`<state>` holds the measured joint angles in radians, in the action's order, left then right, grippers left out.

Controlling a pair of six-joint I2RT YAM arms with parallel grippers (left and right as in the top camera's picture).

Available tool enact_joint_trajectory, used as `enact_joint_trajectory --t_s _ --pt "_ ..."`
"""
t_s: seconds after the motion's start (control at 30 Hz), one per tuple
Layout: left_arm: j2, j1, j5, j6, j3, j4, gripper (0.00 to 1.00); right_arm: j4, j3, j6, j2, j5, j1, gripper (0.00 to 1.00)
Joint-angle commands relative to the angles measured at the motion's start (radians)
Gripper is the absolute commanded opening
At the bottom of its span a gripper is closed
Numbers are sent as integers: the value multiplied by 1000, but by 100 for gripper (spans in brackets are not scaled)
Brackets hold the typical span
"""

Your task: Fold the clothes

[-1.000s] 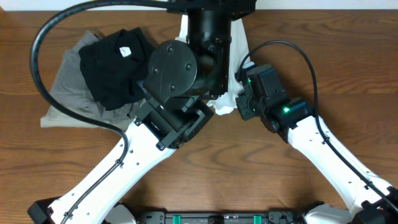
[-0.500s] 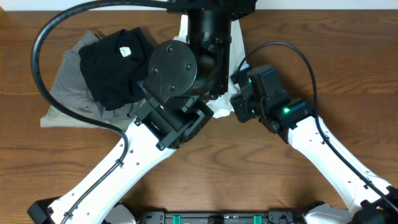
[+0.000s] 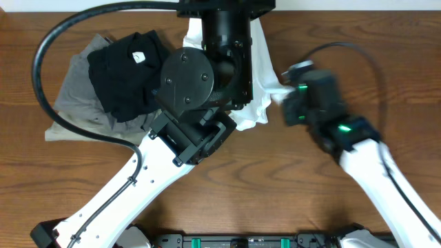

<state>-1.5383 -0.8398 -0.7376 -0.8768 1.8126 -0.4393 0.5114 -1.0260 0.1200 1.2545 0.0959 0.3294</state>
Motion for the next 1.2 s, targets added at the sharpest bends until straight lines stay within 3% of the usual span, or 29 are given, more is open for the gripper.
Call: enact_joint_trajectory --t_s 0.0,0.17,0.33,0.57,0.73,1.03,1.17 --pt "19 -1 -43 -21 35 -16 6 -2 -21 45 -122 85 -111 2" --pt "19 9 -70 -20 35 -16 6 -17 -21 108 -243 117 -295 1" --pt "19 39 -233 -20 35 -7 6 -120 -21 102 -301 92 -441 1" --pt "19 96 -451 -17 35 92 6 -274 -22 32 -320 0 -515 1" --pt "19 109 -492 90 35 285 6 -250 -22 32 -311 1 -515 3" --pt "19 134 -177 542 35 946 6 -150 -22 37 -301 4 -515 5" --pt "37 182 197 647 35 1156 6 -104 -22 52 -301 0 -515 5"
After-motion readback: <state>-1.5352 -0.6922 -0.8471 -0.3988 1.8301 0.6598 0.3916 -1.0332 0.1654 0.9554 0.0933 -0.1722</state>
